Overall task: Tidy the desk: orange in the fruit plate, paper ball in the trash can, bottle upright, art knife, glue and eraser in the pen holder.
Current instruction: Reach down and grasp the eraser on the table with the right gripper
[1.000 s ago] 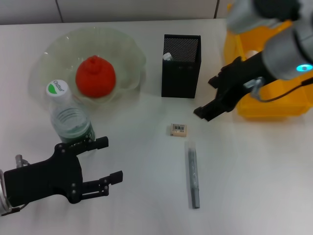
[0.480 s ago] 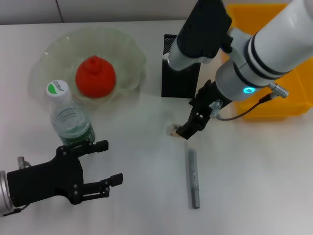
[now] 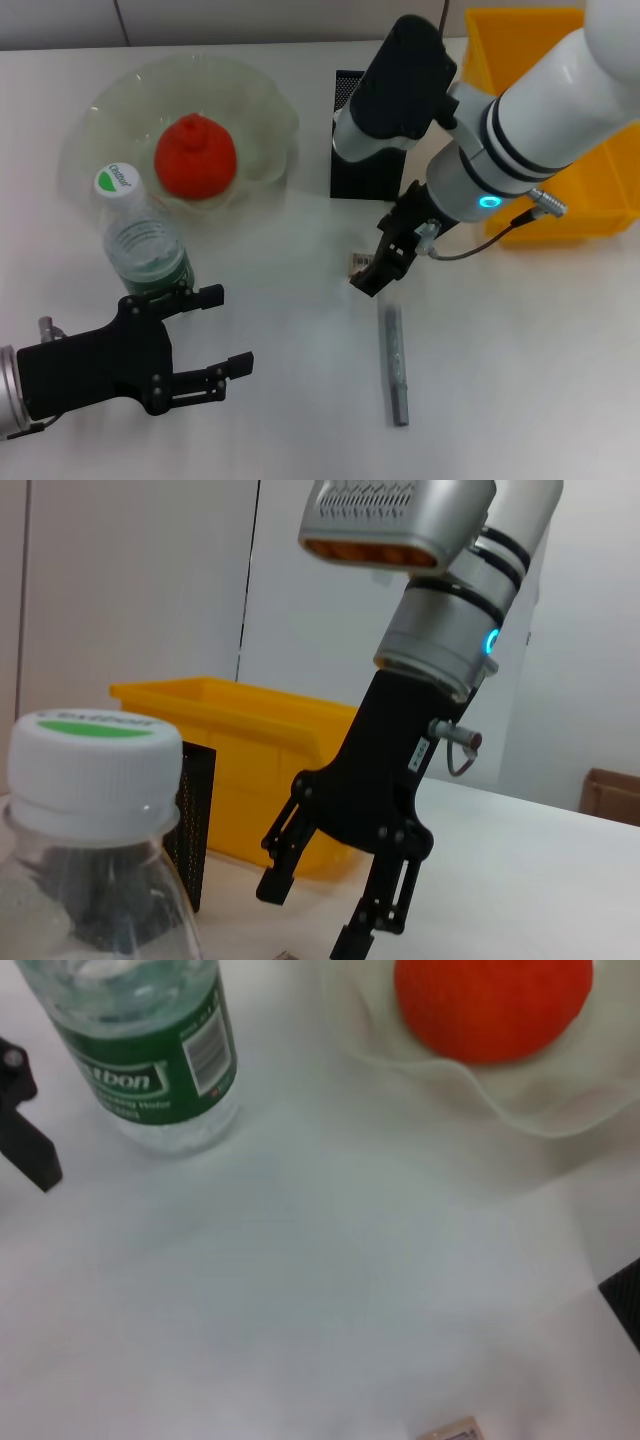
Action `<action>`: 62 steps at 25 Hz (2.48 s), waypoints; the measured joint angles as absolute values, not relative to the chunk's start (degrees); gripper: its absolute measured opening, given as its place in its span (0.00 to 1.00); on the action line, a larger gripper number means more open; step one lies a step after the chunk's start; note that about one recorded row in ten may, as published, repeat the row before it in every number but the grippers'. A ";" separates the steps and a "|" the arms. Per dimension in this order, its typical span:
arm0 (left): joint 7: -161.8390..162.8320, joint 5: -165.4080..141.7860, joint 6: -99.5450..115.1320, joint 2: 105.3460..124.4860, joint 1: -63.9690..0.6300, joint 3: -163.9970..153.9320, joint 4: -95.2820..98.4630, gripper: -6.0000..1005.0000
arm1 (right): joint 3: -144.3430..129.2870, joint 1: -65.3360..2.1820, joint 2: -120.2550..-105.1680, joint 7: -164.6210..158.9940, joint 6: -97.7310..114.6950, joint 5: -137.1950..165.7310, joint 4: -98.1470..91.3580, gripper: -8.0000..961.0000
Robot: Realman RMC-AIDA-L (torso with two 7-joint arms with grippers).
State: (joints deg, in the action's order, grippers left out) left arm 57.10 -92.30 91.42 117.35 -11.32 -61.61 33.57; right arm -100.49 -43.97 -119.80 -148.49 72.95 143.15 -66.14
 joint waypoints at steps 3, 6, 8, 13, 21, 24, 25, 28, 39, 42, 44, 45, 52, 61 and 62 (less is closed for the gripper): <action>57.12 -92.30 91.36 117.34 -11.34 -61.61 33.57 0.84 | -101.86 -44.28 -119.80 -148.46 71.59 143.15 -65.01 0.84; 57.13 -92.29 91.46 117.33 -11.34 -61.61 33.57 0.84 | -102.05 -44.38 -119.80 -148.44 70.75 143.15 -64.59 0.84; 57.13 -92.28 91.45 117.33 -11.38 -61.61 33.57 0.84 | -102.07 -44.42 -119.80 -148.44 70.35 143.14 -64.34 0.84; 57.13 -92.28 91.31 117.38 -11.48 -61.61 33.58 0.84 | -102.75 -44.53 -119.80 -148.44 69.54 142.56 -63.61 0.65; 57.13 -92.28 91.30 117.42 -11.51 -61.67 33.51 0.84 | -104.01 -44.56 -119.80 -148.44 68.27 142.21 -62.58 0.55; 57.13 -92.28 91.42 117.42 -11.52 -61.69 33.49 0.84 | -104.02 -44.56 -119.80 -148.44 68.18 142.20 -62.27 0.48; 57.13 -92.28 91.48 117.42 -11.51 -61.70 33.49 0.84 | -104.04 -44.67 -119.80 -148.44 68.04 142.20 -61.82 0.45; 57.13 -92.28 91.57 117.42 -11.52 -61.70 33.49 0.84 | -104.05 -44.95 -119.80 -148.44 67.90 142.20 -61.19 0.40; 57.13 -92.28 91.68 117.42 -11.52 -61.70 33.48 0.84 | -104.04 -45.00 -119.80 -148.45 67.91 142.20 -61.60 0.40; 57.13 -92.28 91.77 117.42 -11.52 -61.70 33.48 0.84 | -104.09 -44.99 -119.80 -148.45 67.94 142.35 -62.02 0.41; 57.25 -92.28 91.89 117.42 -11.52 -61.70 33.48 0.84 | -104.09 -44.99 -119.79 -148.45 67.93 142.53 -62.21 0.41; 57.26 -92.28 91.93 117.42 -11.52 -61.70 33.48 0.84 | -104.10 -45.09 -119.75 -148.19 67.90 142.69 -62.03 0.40; 57.29 -92.28 91.94 117.42 -11.52 -61.70 33.49 0.84 | -104.25 -45.25 -119.71 -147.53 67.15 142.91 -61.47 0.38; 57.30 -92.28 91.96 117.43 -11.52 -61.70 33.49 0.84 | -105.03 -45.78 -119.77 -146.94 66.31 142.61 -59.62 0.35; 57.30 -92.28 92.04 117.42 -11.52 -61.70 33.49 0.84 | -105.03 -45.80 -119.77 -146.94 66.30 142.60 -59.62 0.34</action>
